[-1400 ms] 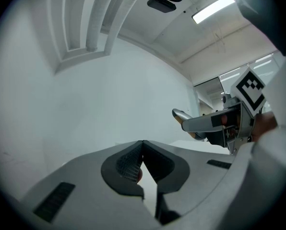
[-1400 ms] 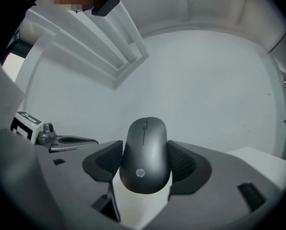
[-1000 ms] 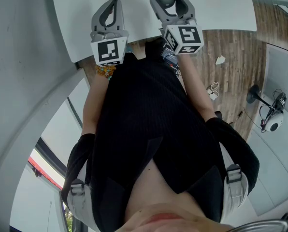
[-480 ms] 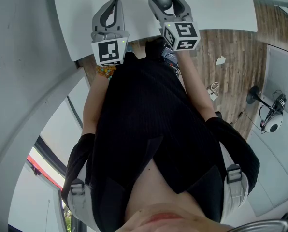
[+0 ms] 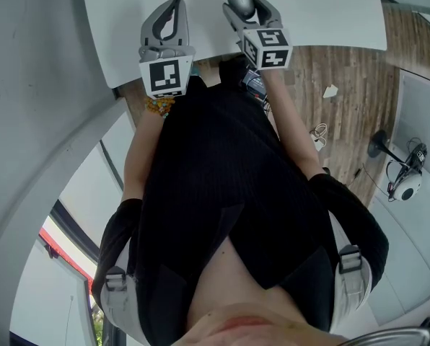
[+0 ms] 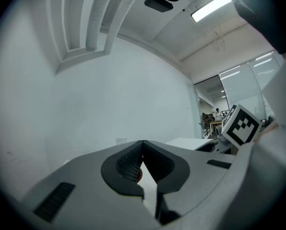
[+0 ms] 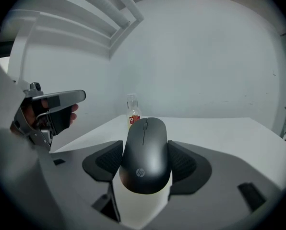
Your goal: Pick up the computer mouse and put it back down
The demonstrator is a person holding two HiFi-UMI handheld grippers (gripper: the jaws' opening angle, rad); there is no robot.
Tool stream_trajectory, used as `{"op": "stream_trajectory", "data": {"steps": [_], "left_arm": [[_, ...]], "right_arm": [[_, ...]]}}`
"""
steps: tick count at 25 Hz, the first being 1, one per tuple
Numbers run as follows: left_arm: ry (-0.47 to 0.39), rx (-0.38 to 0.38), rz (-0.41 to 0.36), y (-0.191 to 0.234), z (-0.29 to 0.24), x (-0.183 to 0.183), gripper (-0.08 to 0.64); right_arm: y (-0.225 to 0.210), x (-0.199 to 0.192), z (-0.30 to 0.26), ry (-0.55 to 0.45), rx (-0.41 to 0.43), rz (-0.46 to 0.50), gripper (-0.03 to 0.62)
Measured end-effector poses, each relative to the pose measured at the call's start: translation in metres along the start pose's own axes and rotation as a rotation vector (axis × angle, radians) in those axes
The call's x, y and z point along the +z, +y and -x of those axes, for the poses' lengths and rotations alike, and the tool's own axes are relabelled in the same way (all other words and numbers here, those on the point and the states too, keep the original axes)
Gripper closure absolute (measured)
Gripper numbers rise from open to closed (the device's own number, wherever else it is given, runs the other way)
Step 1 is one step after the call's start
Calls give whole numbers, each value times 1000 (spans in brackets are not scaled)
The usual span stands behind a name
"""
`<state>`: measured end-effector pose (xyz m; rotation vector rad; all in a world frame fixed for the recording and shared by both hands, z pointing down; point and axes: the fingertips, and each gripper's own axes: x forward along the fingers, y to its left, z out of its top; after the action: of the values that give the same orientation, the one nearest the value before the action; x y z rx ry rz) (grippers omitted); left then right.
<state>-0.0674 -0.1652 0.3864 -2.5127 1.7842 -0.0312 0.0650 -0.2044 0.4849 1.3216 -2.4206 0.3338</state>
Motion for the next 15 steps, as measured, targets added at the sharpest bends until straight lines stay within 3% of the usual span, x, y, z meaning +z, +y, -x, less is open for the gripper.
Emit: {"op": "stream_trajectory", "data": {"steps": [15], "left_arm": [[8, 9, 16, 4, -3, -5, 557]], "right_arm": [[-5, -66, -37, 203, -12, 3, 306]]}}
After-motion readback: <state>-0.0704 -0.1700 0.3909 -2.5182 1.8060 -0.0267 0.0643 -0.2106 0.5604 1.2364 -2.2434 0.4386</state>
